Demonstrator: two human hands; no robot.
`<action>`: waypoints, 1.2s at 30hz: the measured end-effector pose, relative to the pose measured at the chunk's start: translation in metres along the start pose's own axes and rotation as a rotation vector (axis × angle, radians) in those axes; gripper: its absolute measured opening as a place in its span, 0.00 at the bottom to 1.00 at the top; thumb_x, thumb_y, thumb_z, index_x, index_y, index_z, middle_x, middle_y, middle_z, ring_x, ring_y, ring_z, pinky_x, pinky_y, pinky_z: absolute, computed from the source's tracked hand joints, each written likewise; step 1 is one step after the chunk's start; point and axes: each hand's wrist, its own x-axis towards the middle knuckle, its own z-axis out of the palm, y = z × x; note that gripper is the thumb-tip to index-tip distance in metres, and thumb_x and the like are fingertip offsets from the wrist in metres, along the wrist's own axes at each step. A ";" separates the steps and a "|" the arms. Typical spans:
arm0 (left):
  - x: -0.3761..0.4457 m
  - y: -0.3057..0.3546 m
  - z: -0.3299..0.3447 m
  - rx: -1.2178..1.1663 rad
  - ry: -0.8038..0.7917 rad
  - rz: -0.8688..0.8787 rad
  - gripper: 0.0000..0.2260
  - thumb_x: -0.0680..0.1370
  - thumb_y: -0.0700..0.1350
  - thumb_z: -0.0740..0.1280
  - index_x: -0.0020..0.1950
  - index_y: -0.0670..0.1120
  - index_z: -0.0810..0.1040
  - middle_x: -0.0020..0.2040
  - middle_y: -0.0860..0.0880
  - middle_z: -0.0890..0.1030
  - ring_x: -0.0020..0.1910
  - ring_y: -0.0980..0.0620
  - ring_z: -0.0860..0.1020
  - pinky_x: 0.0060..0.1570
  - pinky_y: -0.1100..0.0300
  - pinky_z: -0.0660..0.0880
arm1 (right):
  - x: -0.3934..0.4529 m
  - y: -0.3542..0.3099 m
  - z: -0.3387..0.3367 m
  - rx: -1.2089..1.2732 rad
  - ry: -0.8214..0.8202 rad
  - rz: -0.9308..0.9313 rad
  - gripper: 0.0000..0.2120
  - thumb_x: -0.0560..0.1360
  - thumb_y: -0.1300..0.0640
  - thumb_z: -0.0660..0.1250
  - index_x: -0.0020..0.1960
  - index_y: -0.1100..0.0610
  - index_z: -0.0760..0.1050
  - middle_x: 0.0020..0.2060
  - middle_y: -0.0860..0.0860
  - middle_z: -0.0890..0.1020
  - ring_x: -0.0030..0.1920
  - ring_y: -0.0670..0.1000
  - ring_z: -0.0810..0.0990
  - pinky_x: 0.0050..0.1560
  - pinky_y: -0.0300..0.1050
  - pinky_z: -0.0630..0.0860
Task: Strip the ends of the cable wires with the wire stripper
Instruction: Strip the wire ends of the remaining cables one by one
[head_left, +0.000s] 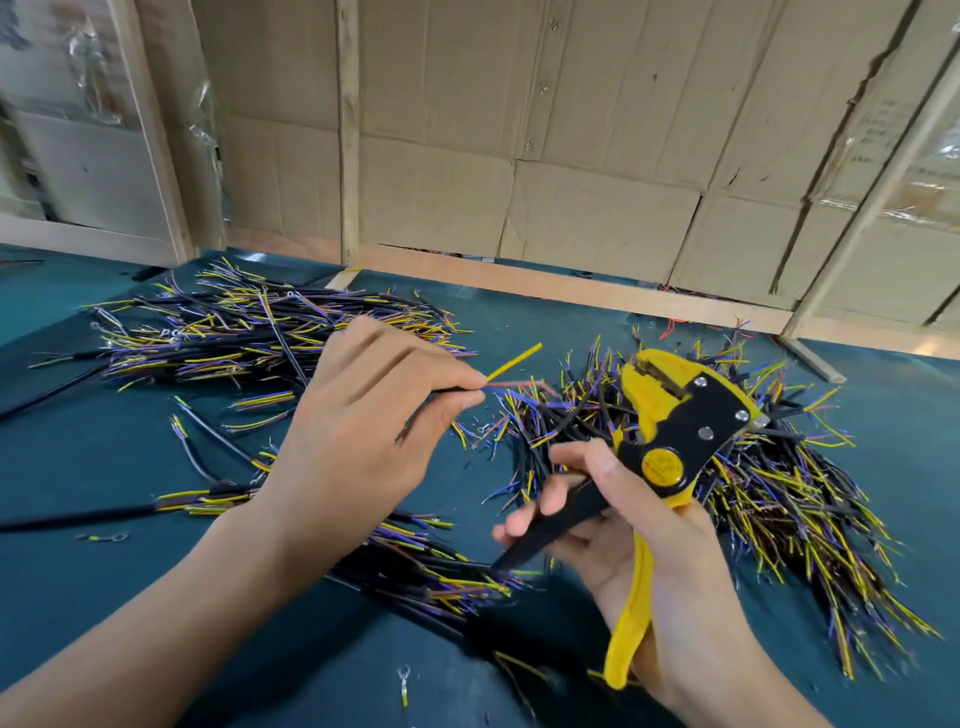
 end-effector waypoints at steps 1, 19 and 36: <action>0.000 0.001 0.000 0.014 -0.026 0.036 0.02 0.78 0.39 0.73 0.48 0.43 0.85 0.47 0.51 0.83 0.44 0.45 0.79 0.48 0.46 0.72 | -0.008 0.016 -0.030 0.027 0.044 -0.045 0.29 0.58 0.41 0.85 0.48 0.61 0.84 0.36 0.61 0.79 0.37 0.67 0.83 0.42 0.61 0.83; -0.016 -0.028 0.002 0.216 -1.078 -0.225 0.12 0.76 0.64 0.64 0.57 0.62 0.72 0.50 0.62 0.71 0.56 0.56 0.64 0.58 0.52 0.62 | 0.001 -0.030 -0.083 0.050 0.412 -0.241 0.20 0.67 0.64 0.73 0.57 0.64 0.75 0.49 0.62 0.86 0.40 0.59 0.85 0.45 0.56 0.84; 0.001 -0.013 -0.003 -0.313 -0.484 -0.234 0.08 0.82 0.47 0.62 0.60 0.55 0.70 0.46 0.58 0.78 0.45 0.60 0.77 0.46 0.72 0.69 | -0.006 0.000 -0.063 -0.086 0.297 -0.252 0.08 0.71 0.63 0.68 0.50 0.62 0.78 0.37 0.61 0.81 0.34 0.65 0.81 0.40 0.60 0.84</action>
